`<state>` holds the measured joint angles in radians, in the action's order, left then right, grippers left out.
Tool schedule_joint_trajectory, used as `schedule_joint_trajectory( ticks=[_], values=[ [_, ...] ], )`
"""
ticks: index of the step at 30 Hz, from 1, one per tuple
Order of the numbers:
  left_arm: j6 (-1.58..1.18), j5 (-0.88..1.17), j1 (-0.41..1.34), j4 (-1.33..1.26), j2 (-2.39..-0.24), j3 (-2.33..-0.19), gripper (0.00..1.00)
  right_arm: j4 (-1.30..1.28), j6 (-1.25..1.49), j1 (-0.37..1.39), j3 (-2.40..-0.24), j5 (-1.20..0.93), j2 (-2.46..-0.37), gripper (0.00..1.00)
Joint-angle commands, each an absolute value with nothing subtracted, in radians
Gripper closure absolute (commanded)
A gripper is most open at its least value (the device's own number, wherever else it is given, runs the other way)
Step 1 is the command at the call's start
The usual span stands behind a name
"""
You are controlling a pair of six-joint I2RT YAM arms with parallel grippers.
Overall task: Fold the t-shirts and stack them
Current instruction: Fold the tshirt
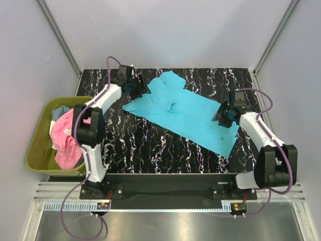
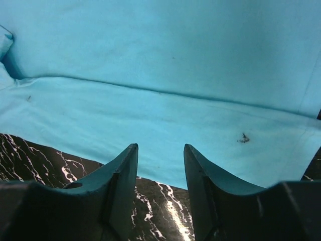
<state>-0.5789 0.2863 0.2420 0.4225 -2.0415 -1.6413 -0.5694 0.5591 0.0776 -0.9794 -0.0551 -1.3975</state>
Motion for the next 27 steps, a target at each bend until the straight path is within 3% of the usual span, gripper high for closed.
schedule_joint_trajectory(
  ticks=[1, 6, 10, 17, 27],
  values=[
    [-0.600, 0.212, 0.287, 0.338, -1.930, -1.513, 0.37, -0.549, 0.462, 0.078, -1.038, -0.072, -1.439, 0.50],
    [-0.624, 0.229, 0.307, 0.296, -1.989, -1.454, 0.38, -0.540, 0.405, 0.074, -1.094, -0.057, -1.540, 0.51],
    [-0.615, 0.222, 0.308, 0.302, -2.022, -1.488, 0.37, -0.497, 0.448, -0.059, -1.112, -0.132, -1.583, 0.51],
    [-0.678, -0.032, 0.289, 0.589, -2.120, -1.640, 0.36, -0.630, 0.377, -0.113, -1.351, -0.086, -1.727, 0.50],
    [-0.768, -0.155, 0.262, 0.585, -1.895, -1.300, 0.36, -0.646, 0.419, -0.178, -1.371, -0.005, -1.727, 0.49]
  ],
)
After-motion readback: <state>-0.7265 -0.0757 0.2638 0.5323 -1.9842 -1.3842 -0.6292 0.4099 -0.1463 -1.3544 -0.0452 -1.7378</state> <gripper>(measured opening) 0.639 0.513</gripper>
